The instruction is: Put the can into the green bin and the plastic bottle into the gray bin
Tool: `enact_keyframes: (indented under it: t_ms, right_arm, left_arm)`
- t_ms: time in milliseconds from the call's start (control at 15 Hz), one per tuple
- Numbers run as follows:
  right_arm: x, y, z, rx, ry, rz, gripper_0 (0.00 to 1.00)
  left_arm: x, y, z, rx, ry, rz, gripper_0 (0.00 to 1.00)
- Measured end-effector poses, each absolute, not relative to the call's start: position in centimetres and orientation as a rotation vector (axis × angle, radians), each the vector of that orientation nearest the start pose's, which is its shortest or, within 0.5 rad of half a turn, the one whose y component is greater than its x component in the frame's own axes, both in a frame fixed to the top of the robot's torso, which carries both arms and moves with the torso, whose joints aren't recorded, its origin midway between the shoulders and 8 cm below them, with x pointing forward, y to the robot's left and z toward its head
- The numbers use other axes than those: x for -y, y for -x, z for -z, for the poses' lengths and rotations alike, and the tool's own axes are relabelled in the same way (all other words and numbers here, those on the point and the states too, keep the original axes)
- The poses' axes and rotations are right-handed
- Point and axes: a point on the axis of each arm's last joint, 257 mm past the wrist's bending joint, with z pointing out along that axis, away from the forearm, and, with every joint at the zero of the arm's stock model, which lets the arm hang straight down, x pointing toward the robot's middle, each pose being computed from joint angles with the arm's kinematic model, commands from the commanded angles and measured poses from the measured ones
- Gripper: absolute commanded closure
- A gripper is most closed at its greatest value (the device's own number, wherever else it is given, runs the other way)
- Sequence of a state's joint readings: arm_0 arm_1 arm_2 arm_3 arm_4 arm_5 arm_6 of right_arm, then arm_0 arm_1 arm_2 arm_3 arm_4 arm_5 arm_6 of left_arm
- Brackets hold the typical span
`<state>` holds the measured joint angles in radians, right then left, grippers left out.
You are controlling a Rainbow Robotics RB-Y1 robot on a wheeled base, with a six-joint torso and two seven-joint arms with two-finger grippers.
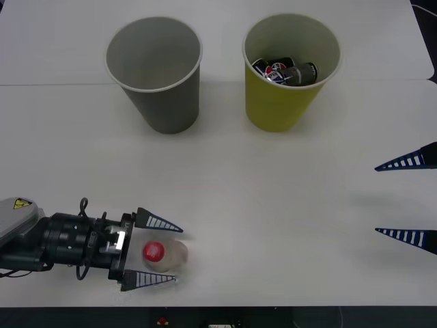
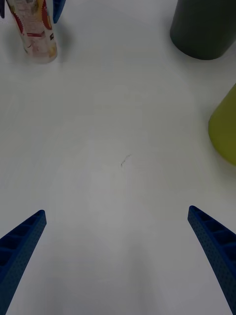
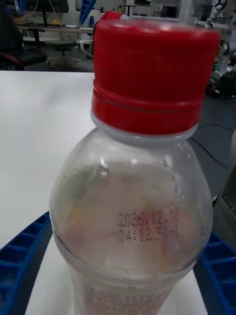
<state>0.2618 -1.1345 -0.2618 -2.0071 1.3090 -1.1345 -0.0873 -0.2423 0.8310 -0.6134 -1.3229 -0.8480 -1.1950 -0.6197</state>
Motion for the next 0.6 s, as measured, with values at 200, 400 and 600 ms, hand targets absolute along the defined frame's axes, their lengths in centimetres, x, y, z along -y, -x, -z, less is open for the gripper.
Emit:
enact_keyframes:
  t_ms: [200, 400, 600]
  right_arm:
    - [28.58, -34.13, 16.66, -1.596, 1.634, -0.209, 0.0]
    - [28.58, -34.13, 16.66, -1.596, 1.634, -0.209, 0.0]
    - [28.58, -34.13, 16.66, -1.596, 1.634, -0.209, 0.0]
  left_arm:
    - [-11.85, -31.16, 29.84, -1.166, -1.578, 0.862, 1.0]
    - [-11.82, -31.32, 29.77, -1.173, -1.574, 0.864, 1.0]
    - [-11.75, -31.97, 29.36, -1.185, -1.567, 0.861, 1.0]
